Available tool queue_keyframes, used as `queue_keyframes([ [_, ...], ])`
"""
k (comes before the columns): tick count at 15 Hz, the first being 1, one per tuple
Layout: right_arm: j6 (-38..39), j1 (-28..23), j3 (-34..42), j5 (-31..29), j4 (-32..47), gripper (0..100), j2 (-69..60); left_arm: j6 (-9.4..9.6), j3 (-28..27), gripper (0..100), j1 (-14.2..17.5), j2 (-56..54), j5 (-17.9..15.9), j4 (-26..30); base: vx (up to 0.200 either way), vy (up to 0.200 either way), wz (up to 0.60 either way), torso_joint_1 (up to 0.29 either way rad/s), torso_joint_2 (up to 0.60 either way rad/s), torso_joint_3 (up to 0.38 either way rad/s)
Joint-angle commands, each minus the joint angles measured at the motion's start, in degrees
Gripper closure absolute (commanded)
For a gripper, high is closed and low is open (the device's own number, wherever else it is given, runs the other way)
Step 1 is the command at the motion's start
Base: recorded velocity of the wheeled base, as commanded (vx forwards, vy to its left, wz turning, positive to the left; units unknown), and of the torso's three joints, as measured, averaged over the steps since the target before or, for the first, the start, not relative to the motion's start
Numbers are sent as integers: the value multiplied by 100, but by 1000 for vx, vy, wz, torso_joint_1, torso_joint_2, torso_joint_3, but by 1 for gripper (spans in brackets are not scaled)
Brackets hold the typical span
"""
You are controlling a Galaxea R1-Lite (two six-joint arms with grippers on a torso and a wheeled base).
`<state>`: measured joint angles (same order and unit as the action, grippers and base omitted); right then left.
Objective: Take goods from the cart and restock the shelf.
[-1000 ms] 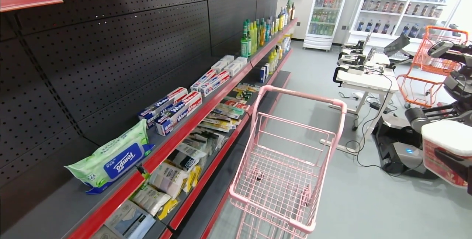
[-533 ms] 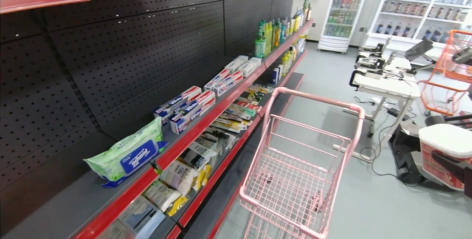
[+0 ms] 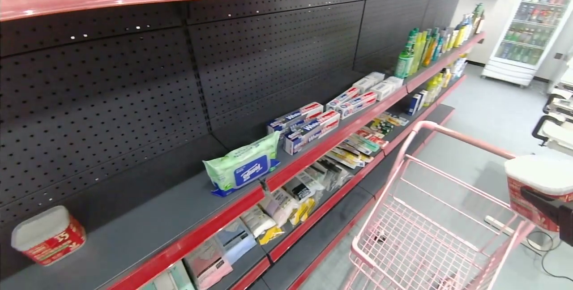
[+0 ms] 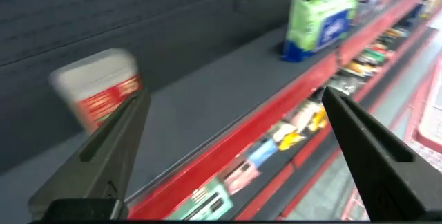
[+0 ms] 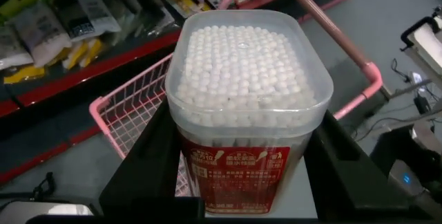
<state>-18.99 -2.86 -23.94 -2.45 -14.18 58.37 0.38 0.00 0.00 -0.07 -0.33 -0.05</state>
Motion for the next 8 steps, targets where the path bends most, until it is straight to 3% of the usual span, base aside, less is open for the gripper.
queue_keyframes([
  [1, -8, 14, -23, 17, -6, 100, 25, -3, 0, 0, 0, 7, -2, -4, 0, 0, 600, 2, 2, 7],
  [8, -8, 251, -14, -1, -6, 100, 105, 6, 0, 0, 0, 7, -2, -4, 0, 0, 600, 4, 5, 4],
])
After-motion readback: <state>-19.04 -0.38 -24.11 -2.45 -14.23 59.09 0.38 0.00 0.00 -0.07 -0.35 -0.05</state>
